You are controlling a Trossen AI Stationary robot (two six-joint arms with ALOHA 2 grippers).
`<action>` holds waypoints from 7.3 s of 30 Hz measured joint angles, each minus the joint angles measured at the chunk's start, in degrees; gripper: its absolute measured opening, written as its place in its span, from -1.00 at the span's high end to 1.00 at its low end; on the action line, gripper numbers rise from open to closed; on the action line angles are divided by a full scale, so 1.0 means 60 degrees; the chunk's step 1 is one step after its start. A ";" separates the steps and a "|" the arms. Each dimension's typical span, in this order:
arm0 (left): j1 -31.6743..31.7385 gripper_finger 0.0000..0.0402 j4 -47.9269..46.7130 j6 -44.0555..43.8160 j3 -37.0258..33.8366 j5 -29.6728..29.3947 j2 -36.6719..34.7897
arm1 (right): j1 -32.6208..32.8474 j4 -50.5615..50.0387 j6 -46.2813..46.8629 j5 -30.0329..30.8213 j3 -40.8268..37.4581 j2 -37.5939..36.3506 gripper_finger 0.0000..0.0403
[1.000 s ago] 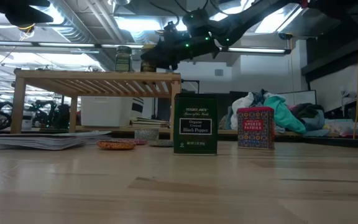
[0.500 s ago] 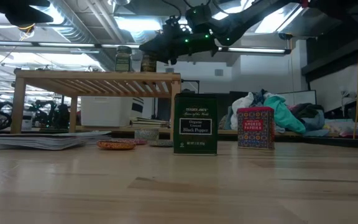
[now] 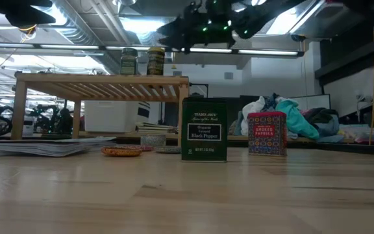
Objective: Shelf spices
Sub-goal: Put the black seasoning can on the shelf
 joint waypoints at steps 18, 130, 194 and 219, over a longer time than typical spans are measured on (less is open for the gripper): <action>0.0000 -0.78 0.0003 0.0000 0.0000 -0.0002 0.0001 | -0.0190 -0.6933 -0.1836 0.0460 -0.0007 -0.4129 -0.66; -0.2519 -0.78 1.3436 -0.2175 -0.0194 0.2724 1.6028 | 0.5665 -1.0297 0.2106 0.9093 -0.6109 -1.2599 -0.66; -0.1354 0.42 0.4133 0.0335 0.0459 0.0260 0.4997 | 0.5664 -1.0220 0.1968 0.9014 -0.6109 -1.2596 -0.66; -0.0389 0.42 -0.1050 0.1410 0.1855 -0.0787 0.1529 | 0.5661 -0.9073 0.1802 0.7608 -0.6105 -1.2527 -0.66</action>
